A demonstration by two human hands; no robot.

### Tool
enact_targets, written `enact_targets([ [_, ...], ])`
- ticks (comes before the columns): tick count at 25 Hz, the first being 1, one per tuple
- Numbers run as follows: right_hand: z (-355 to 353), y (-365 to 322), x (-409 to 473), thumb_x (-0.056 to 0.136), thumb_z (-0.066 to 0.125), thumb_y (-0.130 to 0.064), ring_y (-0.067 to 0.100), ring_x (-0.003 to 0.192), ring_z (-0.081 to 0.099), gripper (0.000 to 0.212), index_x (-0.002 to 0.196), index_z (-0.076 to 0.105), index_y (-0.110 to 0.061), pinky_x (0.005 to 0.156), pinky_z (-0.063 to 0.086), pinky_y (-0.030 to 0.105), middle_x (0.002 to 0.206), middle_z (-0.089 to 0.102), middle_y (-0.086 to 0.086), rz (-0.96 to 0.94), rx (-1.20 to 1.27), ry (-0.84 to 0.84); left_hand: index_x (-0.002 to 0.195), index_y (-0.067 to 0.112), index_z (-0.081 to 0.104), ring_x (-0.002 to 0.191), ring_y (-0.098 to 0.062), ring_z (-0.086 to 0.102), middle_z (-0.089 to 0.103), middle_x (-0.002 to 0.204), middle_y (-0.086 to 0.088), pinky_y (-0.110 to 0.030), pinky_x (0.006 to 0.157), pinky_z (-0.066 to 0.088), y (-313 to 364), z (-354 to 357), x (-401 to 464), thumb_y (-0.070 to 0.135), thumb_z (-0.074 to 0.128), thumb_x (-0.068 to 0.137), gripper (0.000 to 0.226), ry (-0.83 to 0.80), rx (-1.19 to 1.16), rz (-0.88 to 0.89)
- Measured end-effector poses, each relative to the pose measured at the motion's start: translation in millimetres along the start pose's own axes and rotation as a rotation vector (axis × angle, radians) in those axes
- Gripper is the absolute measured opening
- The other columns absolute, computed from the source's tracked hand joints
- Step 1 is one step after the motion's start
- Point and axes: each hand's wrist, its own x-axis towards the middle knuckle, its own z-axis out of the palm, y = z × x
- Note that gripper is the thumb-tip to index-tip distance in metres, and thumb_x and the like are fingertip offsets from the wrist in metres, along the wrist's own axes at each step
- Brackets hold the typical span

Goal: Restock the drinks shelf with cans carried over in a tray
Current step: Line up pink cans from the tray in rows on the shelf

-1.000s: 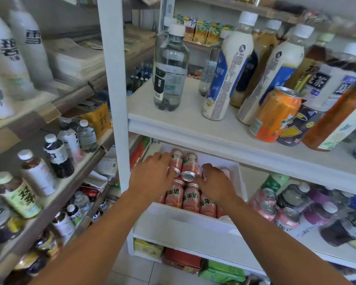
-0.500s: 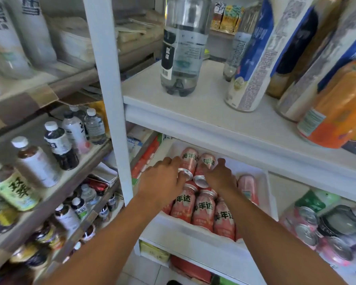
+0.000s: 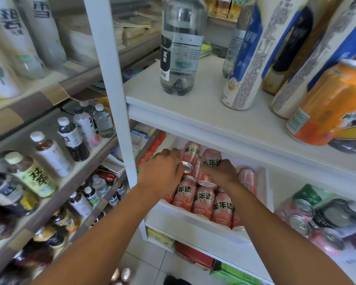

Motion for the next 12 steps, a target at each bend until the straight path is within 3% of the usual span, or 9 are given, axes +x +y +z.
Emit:
enact_targets([
  [2,-1.9,0.5,-20.1,0.058,0.071,-0.049,0.015,0.075,0.065,0.061,0.103,0.062,-0.010,0.051,0.039,0.021,0.088,0.069,0.002,-0.061,0.003,0.014,0.126,0.022,0.050,0.098,-0.028,0.063,0.061,0.118,-0.003,-0.037,0.074,0.050,-1.7,-11.8,-9.8,0.037,0.041,0.096,0.034,0.004,0.011,0.005],
  [8,5.3,-3.1,-103.5,0.072,0.077,-0.033,0.005,0.075,0.059,0.046,0.109,0.051,-0.019,0.055,0.041,0.022,0.089,0.064,-0.007,-0.195,0.081,0.091,0.118,0.019,0.053,0.097,-0.029,0.063,0.063,0.113,-0.003,-0.040,0.073,0.053,-15.6,-44.3,-60.1,0.034,0.043,0.095,0.029,0.022,-0.044,0.008],
  [12,18.7,-16.5,-154.7,0.074,0.080,-0.027,-0.002,0.078,0.055,0.056,0.115,0.042,-0.026,0.063,0.044,0.020,0.089,0.056,-0.016,-0.331,0.121,0.062,0.121,0.021,0.052,0.097,-0.028,0.062,0.061,0.113,-0.002,-0.036,0.067,0.046,-27.5,-66.4,-99.8,0.035,0.043,0.097,0.030,0.047,-0.005,0.002],
])
